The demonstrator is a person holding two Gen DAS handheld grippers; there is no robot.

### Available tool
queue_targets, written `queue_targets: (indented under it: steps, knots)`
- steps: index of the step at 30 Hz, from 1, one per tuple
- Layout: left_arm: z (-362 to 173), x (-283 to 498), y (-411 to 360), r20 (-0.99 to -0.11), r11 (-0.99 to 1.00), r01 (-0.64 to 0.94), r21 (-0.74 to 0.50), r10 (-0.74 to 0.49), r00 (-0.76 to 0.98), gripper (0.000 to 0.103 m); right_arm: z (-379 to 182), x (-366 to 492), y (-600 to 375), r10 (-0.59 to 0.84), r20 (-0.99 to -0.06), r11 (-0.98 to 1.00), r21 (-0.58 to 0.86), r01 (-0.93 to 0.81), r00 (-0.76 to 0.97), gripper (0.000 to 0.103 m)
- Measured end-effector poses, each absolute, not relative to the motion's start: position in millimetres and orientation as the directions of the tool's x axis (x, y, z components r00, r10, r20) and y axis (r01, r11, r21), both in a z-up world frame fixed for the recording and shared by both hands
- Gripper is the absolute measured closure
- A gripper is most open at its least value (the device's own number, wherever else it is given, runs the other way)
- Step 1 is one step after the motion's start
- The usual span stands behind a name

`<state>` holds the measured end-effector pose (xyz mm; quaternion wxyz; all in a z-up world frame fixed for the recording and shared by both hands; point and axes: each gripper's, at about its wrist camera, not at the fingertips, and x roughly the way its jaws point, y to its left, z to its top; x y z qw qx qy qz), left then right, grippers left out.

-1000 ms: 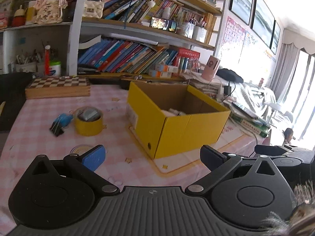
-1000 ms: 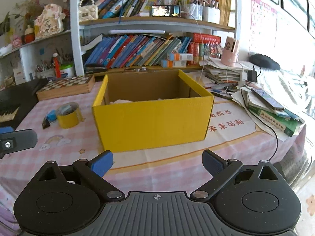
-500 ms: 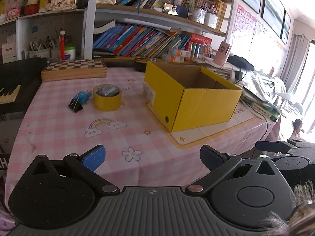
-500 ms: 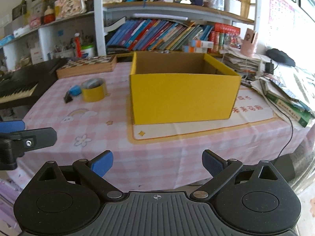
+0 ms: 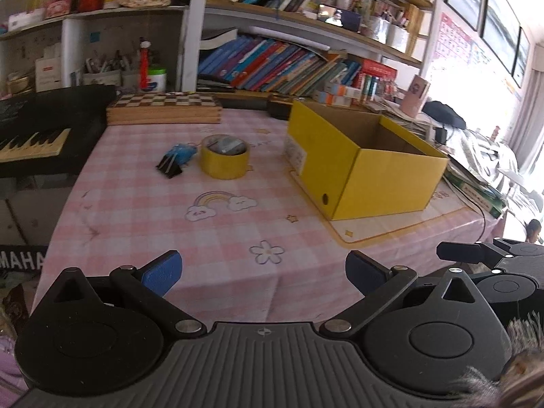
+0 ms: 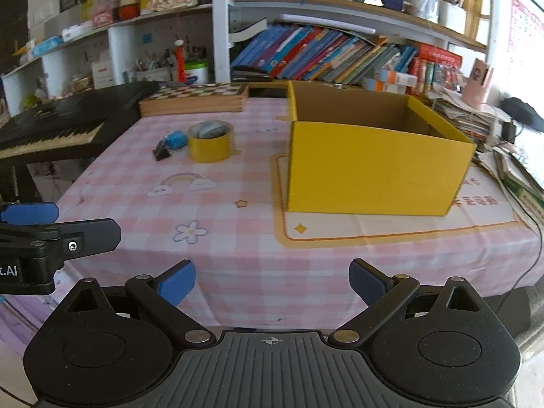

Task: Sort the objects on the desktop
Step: 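Move the left gripper toward the black binder clip while the right approaches the tape roll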

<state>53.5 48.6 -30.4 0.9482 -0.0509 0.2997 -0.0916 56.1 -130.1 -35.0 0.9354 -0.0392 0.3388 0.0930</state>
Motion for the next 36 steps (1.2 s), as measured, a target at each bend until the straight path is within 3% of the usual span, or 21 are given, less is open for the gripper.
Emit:
queue_targets:
  steps: [16, 36]
  knots:
    - [-31, 61, 72, -0.558, 0.985, 0.075, -0.157, -0.151, 0.816, 0.000, -33, 69, -106, 0.218, -0.632, 0.959, -0.002, -0.283, 0.744, 0.006]
    - [-32, 131, 87, -0.554, 0.987, 0.031, -0.159, -0.115, 0.825, 0.000, -35, 130, -90, 0.227, -0.630, 0.953, -0.013, -0.302, 0.743, 0.006]
